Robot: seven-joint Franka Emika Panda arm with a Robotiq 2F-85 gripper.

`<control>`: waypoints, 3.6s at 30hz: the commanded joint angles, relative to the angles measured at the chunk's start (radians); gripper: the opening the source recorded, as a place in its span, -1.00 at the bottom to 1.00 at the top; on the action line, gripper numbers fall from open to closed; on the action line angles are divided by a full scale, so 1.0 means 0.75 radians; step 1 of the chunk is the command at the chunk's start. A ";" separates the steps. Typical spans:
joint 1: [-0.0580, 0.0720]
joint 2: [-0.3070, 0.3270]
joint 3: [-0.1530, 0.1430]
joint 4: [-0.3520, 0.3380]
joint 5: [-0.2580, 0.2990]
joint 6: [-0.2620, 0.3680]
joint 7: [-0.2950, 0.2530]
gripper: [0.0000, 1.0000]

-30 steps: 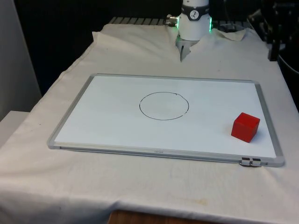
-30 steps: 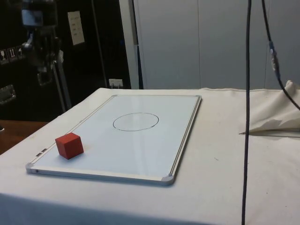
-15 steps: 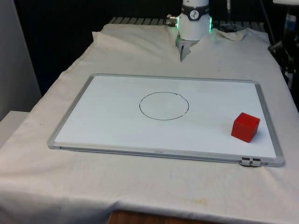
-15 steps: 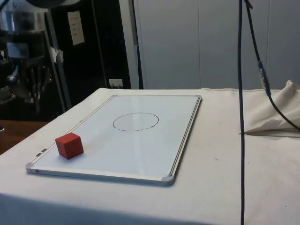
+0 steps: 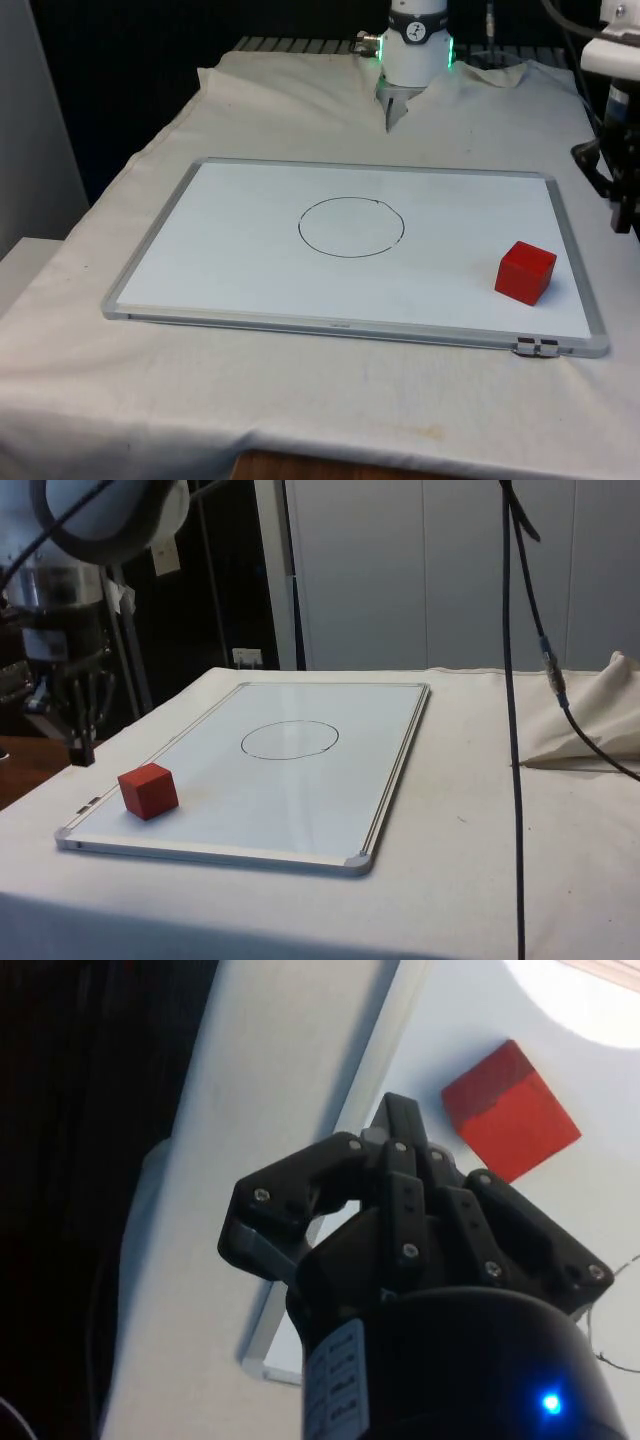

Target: Push the cube into the marked area.

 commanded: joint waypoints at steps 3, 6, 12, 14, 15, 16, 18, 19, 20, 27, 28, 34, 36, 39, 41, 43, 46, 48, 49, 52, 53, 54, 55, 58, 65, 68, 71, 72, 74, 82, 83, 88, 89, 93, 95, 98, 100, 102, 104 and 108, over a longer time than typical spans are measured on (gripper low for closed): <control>-0.007 0.015 0.008 -0.008 0.020 0.028 0.003 -0.99; -0.007 0.040 0.008 -0.009 0.036 0.052 0.009 -0.99; -0.013 0.084 0.004 -0.008 0.053 0.089 0.019 -0.99; -0.017 0.099 0.001 -0.009 0.057 0.100 0.021 -0.99; -0.021 0.107 0.000 -0.009 0.059 0.107 0.021 -0.99; -0.024 0.115 -0.003 -0.012 0.060 0.115 0.021 -0.99; -0.029 0.128 -0.007 -0.016 0.064 0.128 0.021 -0.99; -0.023 0.123 -0.009 -0.008 0.055 0.103 0.023 -0.99; -0.033 0.137 -0.011 -0.023 0.065 0.137 0.020 -0.99; -0.037 0.153 -0.040 -0.044 0.052 0.136 0.024 -0.99; -0.037 0.153 -0.044 -0.045 0.049 0.132 0.025 -0.99; -0.035 0.153 -0.065 -0.051 0.032 0.107 0.029 -0.99; -0.032 0.152 -0.080 -0.051 0.023 0.084 0.032 -0.99; -0.037 0.156 -0.081 -0.047 0.025 0.079 0.024 -0.99; -0.031 0.153 -0.097 -0.048 0.008 0.053 0.040 -0.99; -0.031 0.153 -0.108 -0.045 -0.009 0.031 0.052 -0.99; -0.032 0.152 -0.119 -0.040 -0.021 0.011 0.061 -0.99; -0.033 0.152 -0.127 -0.036 -0.027 0.000 0.064 -0.99; -0.036 0.155 -0.117 -0.036 -0.019 0.016 0.056 -0.99; -0.037 0.145 -0.140 -0.039 -0.024 -0.007 0.057 -0.99; -0.035 0.144 -0.153 -0.039 -0.027 -0.013 0.057 -0.99; -0.033 0.143 -0.160 -0.037 -0.027 -0.017 0.057 -0.99; -0.033 0.143 -0.165 -0.037 -0.028 -0.021 0.059 -0.99; -0.036 0.148 -0.169 -0.032 -0.025 -0.021 0.055 -0.99; -0.032 0.147 -0.207 -0.043 -0.051 -0.032 0.067 -0.99; -0.031 0.149 -0.224 -0.049 -0.060 -0.037 0.071 -0.99; -0.031 0.152 -0.233 -0.052 -0.073 -0.041 0.077 -0.99; -0.035 0.149 -0.228 -0.049 -0.072 -0.048 0.073 -0.99; -0.031 0.152 -0.243 -0.057 -0.089 -0.048 0.087 -0.99; -0.027 0.155 -0.260 -0.053 -0.141 -0.083 0.137 -0.99; -0.028 0.155 -0.260 -0.052 -0.148 -0.084 0.147 -0.99; -0.035 0.152 -0.255 -0.055 -0.177 -0.088 0.184 -0.99; -0.031 0.156 -0.267 -0.052 -0.189 -0.097 0.201 -0.99; -0.033 0.161 -0.275 -0.043 -0.209 -0.108 0.223 -0.99; -0.039 0.168 -0.285 -0.036 -0.223 -0.107 0.221 -0.99; -0.040 0.173 -0.295 -0.032 -0.232 -0.104 0.219 -0.99; -0.037 0.177 -0.313 -0.033 -0.243 -0.104 0.219 -0.99; -0.037 0.181 -0.324 -0.036 -0.253 -0.101 0.220 -0.99; -0.037 0.179 -0.324 -0.039 -0.253 -0.101 0.220 -0.99; -0.032 0.188 -0.347 -0.057 -0.273 -0.099 0.227 -0.99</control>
